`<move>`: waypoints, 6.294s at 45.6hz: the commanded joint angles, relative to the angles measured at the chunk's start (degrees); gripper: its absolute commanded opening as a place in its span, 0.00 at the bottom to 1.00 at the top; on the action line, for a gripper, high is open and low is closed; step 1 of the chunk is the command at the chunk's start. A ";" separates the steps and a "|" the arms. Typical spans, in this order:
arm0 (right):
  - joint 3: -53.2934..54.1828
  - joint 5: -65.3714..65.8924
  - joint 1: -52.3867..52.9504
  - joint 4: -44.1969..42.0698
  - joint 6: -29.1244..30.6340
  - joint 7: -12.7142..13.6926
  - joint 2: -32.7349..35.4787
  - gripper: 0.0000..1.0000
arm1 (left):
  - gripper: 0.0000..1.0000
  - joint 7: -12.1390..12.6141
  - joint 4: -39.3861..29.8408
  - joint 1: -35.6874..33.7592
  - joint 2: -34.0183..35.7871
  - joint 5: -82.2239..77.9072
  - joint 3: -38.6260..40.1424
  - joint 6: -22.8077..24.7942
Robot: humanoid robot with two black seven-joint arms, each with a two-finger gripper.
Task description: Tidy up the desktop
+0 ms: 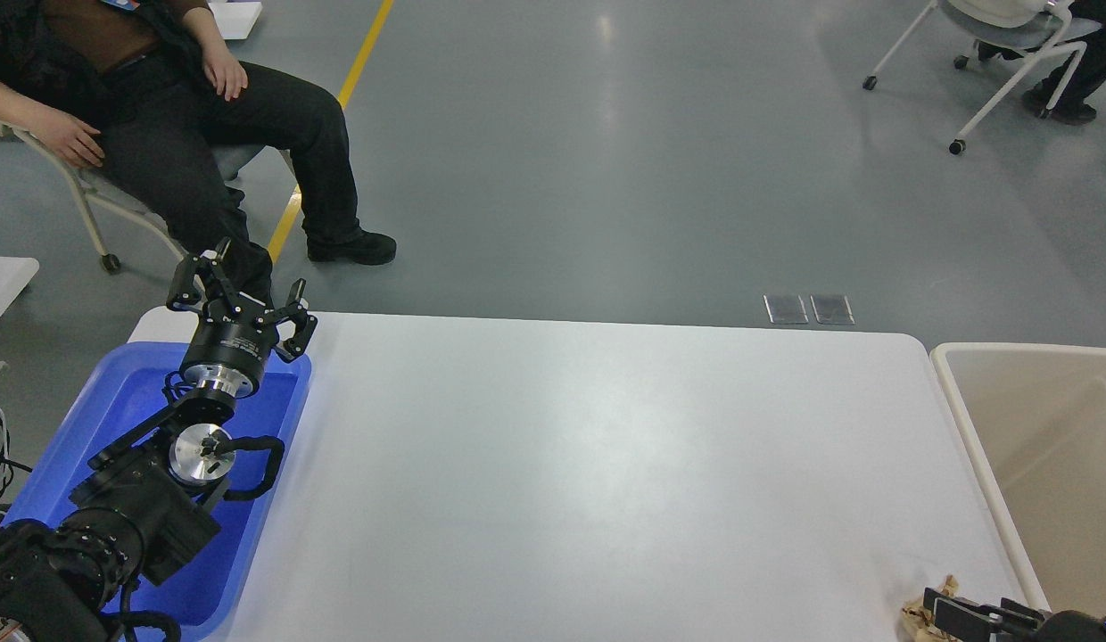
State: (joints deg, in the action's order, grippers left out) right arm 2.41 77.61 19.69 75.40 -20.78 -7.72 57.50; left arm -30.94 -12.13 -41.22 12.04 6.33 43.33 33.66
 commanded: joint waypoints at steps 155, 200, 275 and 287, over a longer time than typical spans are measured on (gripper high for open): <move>4.97 -22.59 23.81 -21.33 21.74 -14.34 11.77 0.00 | 1.00 0.00 0.00 0.00 0.00 0.00 0.00 0.00; 9.80 -78.14 22.41 -66.35 12.78 18.00 -26.91 0.00 | 1.00 0.00 0.00 0.00 0.00 0.00 0.00 0.00; 19.30 -78.40 23.11 -64.15 16.38 18.97 -27.36 1.00 | 1.00 0.00 0.00 0.00 0.00 0.00 0.00 -0.09; 25.96 -78.58 26.27 -55.64 21.57 17.47 -23.58 1.00 | 1.00 0.00 0.00 0.00 0.00 0.00 0.00 0.00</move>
State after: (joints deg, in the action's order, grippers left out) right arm 22.89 -0.79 43.62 12.77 -3.04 10.74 31.03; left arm -30.97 -12.13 -41.22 12.04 6.33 43.33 33.62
